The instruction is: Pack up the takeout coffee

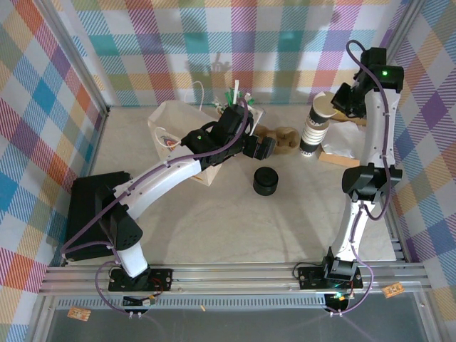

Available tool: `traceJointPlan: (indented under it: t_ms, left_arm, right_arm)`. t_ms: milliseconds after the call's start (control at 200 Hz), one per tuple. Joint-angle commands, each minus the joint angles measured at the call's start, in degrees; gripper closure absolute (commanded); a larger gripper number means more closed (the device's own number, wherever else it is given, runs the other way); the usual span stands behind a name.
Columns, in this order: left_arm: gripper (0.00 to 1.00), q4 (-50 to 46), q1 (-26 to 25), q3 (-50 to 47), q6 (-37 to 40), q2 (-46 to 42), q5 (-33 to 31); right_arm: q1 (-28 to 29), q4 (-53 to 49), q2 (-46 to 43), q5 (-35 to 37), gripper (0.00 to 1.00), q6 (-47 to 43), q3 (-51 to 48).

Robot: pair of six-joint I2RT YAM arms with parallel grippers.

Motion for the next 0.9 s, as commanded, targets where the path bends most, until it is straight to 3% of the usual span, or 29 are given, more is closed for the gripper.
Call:
traceJointPlan:
  t_ms: [0,520,740,895]
  left_arm:
    - [0.02,-2.03,-0.25,2.6,-0.85,-0.99,-1.3]
    - [0.07,-7.43,-0.27,4.86,-4.68,-2.62,-4.7]
    - [0.1,-13.43,-0.29,3.78,-6.91,-6.34,-4.87]
    - [0.12,-15.78,-0.31,0.38,-8.59,-10.63,-4.98]
  right_arm:
    - [-0.42,-1.17,-2.52,-1.62,1.0,-0.2,1.95]
    - [0.7,-9.06,-9.07,-7.82,1.0,0.58,3.25]
    - [6.04,-14.66,-14.91,-7.35,1.0,-1.93,-2.04]
    - [13.08,-15.25,-19.95,-5.58,1.0,-1.19,-8.91]
